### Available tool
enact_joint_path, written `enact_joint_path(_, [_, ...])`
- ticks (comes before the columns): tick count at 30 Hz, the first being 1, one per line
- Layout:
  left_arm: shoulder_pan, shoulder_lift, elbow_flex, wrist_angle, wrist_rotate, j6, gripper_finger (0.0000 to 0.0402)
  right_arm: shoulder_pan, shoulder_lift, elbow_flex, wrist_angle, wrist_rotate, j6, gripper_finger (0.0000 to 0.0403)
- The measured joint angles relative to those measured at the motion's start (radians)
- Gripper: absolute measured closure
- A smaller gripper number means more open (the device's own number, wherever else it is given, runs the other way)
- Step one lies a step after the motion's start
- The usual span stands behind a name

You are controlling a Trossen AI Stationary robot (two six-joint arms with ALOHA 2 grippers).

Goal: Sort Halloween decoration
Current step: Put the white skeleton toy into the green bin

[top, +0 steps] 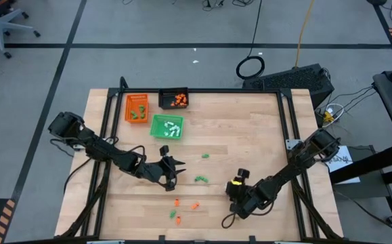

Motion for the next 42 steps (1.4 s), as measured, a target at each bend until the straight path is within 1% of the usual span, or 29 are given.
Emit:
enact_joint_path(6, [0.0, 0.0, 0.0, -0.001, 0.0, 0.0, 0.0291, 0.005, -0.037, -0.003, -0.129, 0.022, 0.09, 0.0236])
enact_joint_path(10, [0.0, 0.0, 0.0, -0.003, 0.0, -0.001, 0.0291, 0.024, -0.07, -0.003, -0.173, 0.027, 0.154, 0.0236])
enact_joint_path(14, [0.0, 0.0, 0.0, -0.003, 0.0, -0.001, 0.0291, 0.057, -0.091, -0.003, -0.204, 0.061, 0.192, 0.0236])
enact_joint_path(17, [0.0, 0.0, 0.0, -0.002, 0.001, -0.001, 0.0291, 0.082, -0.094, -0.003, -0.206, 0.117, 0.212, 0.0236])
enact_joint_path(18, [0.0, 0.0, 0.0, -0.002, 0.0, -0.001, 0.0291, 0.088, -0.094, -0.003, -0.199, 0.15, 0.217, 0.0236])
enact_joint_path(21, [0.0, 0.0, 0.0, 0.001, 0.001, -0.001, 0.0291, 0.092, -0.091, -0.003, -0.147, 0.228, 0.216, 0.0236])
enact_joint_path(26, [0.0, 0.0, 0.0, 0.002, 0.001, -0.001, 0.0291, 0.089, -0.09, -0.002, -0.086, 0.207, 0.204, 0.0236])
enact_joint_path(34, [0.0, 0.0, 0.0, 0.026, 0.0, 0.0, 0.0291, 0.089, -0.08, -0.01, -0.048, 0.205, 0.185, 0.0236])
enact_joint_path(42, [0.0, 0.0, 0.0, 0.025, 0.001, 0.0, 0.0291, 0.074, -0.003, -0.018, -0.02, 0.204, 0.148, 0.0227])
